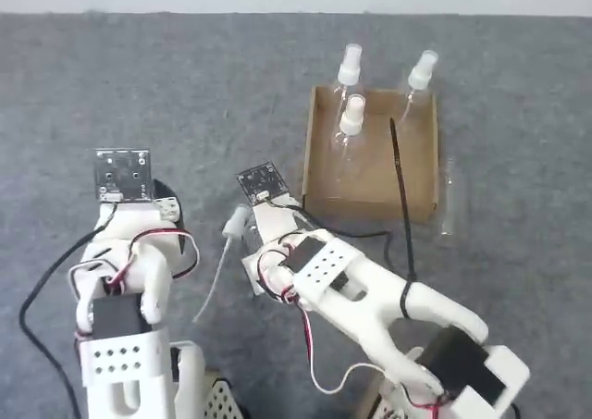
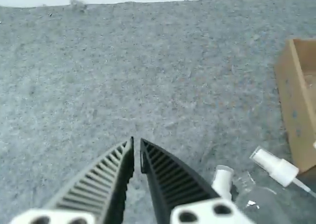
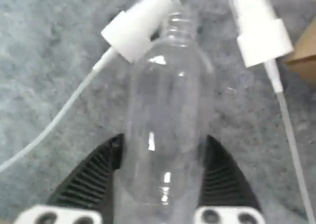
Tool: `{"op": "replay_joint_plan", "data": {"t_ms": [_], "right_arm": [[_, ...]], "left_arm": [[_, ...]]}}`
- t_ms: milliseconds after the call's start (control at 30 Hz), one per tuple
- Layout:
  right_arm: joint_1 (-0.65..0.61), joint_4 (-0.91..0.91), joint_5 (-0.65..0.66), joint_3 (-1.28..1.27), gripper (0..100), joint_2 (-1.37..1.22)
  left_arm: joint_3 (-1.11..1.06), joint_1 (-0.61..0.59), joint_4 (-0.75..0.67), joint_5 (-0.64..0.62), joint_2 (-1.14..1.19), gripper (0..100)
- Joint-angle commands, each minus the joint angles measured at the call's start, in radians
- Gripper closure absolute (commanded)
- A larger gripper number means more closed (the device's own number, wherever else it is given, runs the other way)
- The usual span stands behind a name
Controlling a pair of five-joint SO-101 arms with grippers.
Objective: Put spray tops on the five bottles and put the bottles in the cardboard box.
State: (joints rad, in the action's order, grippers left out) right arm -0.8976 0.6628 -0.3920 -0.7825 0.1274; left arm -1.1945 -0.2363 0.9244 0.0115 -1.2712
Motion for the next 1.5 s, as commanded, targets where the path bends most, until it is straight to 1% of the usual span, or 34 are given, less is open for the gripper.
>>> {"op": "replay_joint_plan", "data": {"t_ms": [0,200,333,433,500,567,667,767,867,967,1033,1133,1200,1267,1367,1467], "right_arm": [[-0.008,0.021,-0.003,0.020,97.2,0.111],[-0.001,0.226,0.175,0.023,97.2,0.355],[0.001,0.432,0.262,0.058,97.2,0.521],[0.054,0.624,0.336,0.144,97.0,0.613],[0.140,0.736,0.430,0.221,97.1,0.647],[0.255,0.846,0.545,0.318,97.1,0.657],[0.470,0.967,0.750,0.446,97.2,0.647],[0.700,1.023,0.859,0.511,97.2,0.624],[0.918,1.026,0.976,0.519,97.2,0.593],[1.112,1.021,1.082,0.519,97.2,0.547],[1.222,0.987,1.135,0.517,97.2,0.512],[1.380,0.871,1.178,0.479,97.2,0.443],[1.455,0.762,1.197,0.433,97.2,0.377],[1.508,0.661,1.209,0.385,97.2,0.298],[1.563,0.552,1.229,0.351,97.2,0.176],[1.600,0.472,1.227,0.348,97.2,0.073]], "left_arm": [[0.047,0.006,-0.021,-0.011,0.008,99],[0.047,0.008,-0.021,-0.011,0.009,99],[0.047,0.008,-0.021,-0.011,0.009,99],[0.047,0.009,-0.021,-0.011,0.009,99],[0.047,0.009,-0.021,-0.011,0.011,99],[0.047,0.009,-0.021,-0.011,0.011,99],[0.050,0.009,-0.021,-0.011,0.012,99],[0.054,0.009,-0.021,-0.005,0.012,99],[0.067,0.012,-0.017,0.008,0.014,99],[0.117,0.060,0.028,0.061,0.057,99],[0.176,0.098,0.072,0.078,0.138,99],[0.288,0.160,0.135,0.120,0.316,99],[0.364,0.195,0.184,0.135,0.448,99],[0.420,0.221,0.203,0.152,0.568,98],[0.461,0.245,0.203,0.183,0.723,92],[0.472,0.259,0.160,0.183,0.839,87]]}}
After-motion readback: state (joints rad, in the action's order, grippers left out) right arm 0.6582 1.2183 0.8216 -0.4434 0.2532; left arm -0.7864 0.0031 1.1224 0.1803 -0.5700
